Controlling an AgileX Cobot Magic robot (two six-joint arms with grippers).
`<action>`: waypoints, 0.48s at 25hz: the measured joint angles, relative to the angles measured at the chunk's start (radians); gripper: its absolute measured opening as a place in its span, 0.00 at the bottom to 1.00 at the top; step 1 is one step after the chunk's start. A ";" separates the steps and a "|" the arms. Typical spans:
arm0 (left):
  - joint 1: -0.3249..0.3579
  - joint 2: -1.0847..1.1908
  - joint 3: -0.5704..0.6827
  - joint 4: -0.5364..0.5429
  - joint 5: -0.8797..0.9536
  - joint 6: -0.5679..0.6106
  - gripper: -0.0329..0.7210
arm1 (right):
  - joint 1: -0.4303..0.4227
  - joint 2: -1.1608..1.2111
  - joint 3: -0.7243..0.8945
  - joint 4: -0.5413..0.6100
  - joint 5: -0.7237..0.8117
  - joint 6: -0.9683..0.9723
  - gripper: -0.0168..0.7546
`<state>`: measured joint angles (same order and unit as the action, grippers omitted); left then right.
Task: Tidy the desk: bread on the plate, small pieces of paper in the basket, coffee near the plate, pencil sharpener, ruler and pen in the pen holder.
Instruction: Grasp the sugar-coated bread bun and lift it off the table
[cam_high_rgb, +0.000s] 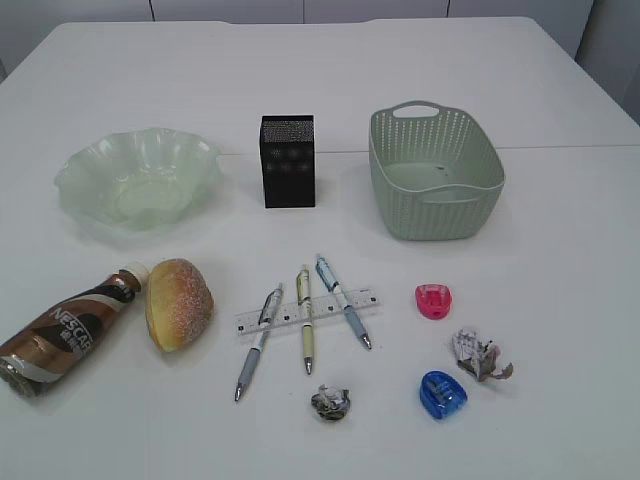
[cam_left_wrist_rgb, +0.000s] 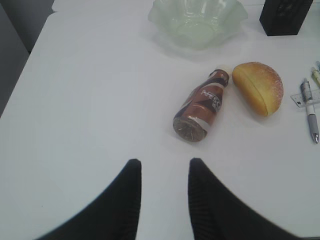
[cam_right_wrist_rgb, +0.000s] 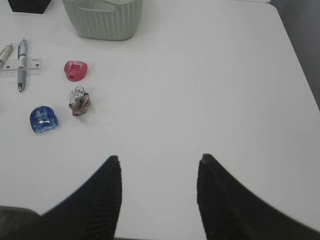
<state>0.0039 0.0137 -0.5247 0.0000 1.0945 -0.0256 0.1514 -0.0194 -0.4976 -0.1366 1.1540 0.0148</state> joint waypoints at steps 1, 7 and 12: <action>0.000 0.000 0.000 0.000 0.000 0.000 0.36 | 0.000 0.000 0.000 0.000 0.000 0.000 0.49; 0.000 0.000 0.000 0.000 0.000 0.000 0.36 | 0.000 0.000 0.000 0.000 0.000 0.000 0.49; 0.000 0.000 0.000 0.000 0.000 0.000 0.36 | 0.000 0.000 0.000 0.000 0.000 0.000 0.49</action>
<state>0.0039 0.0137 -0.5247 0.0000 1.0945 -0.0256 0.1514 -0.0194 -0.4976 -0.1366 1.1540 0.0148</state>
